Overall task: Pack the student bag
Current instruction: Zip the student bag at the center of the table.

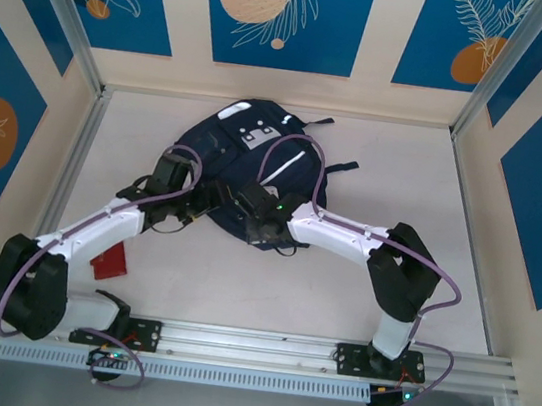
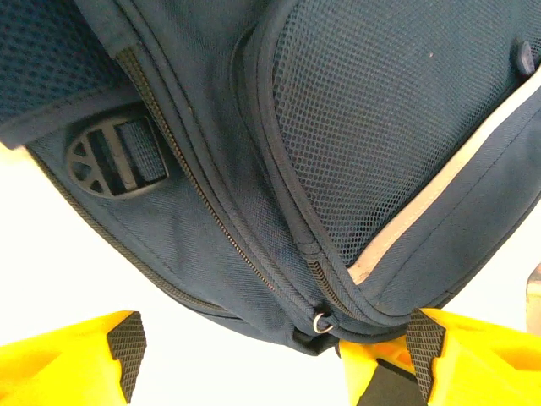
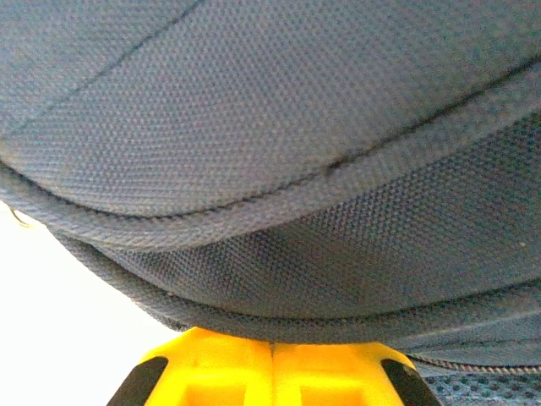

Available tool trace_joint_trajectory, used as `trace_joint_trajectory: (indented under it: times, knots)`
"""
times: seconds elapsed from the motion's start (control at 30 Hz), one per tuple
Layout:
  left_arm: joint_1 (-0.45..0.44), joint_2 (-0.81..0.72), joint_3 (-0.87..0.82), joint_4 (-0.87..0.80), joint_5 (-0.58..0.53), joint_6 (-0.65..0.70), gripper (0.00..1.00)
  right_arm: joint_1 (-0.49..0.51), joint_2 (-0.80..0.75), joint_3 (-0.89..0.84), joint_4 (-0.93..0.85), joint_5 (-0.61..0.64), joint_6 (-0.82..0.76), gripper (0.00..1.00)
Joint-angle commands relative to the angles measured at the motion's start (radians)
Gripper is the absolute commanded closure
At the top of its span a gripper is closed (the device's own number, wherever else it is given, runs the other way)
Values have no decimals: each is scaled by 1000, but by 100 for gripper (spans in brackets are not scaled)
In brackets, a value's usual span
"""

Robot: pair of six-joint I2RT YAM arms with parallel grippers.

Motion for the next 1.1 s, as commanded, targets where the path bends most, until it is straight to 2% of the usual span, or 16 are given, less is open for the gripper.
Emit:
trace_joint_trajectory:
  times: [0.0, 0.23, 0.33, 0.37, 0.47, 0.63, 0.7, 0.9, 1.07]
  knots:
    - [-15, 31, -34, 162, 79, -89, 19, -1, -47, 21, 64, -58, -53, 100]
    - [-45, 91, -76, 341, 113, -186, 19, -13, -101, -35, 232, -297, -94, 100]
    - [-51, 111, -69, 351, 103, -193, 22, -18, -106, -37, 253, -347, -91, 100]
    - [-52, 113, -67, 348, 93, -193, 26, -19, -104, -36, 251, -348, -92, 100]
    - [-52, 113, -65, 307, 32, -180, 45, -22, -105, -36, 223, -302, -94, 100]
    - [-52, 124, -8, 164, -42, -76, 72, -28, -151, -100, 163, -83, -147, 100]
    - [-51, 121, -5, 144, -67, -56, 78, -51, -188, -146, 170, -50, -193, 100]
    - [-46, 121, 11, 85, -101, -10, 83, -191, -268, -222, 184, -56, -278, 100]
    - [-34, 84, 17, 15, -132, 23, 84, -301, -226, -173, 170, -115, -308, 100]
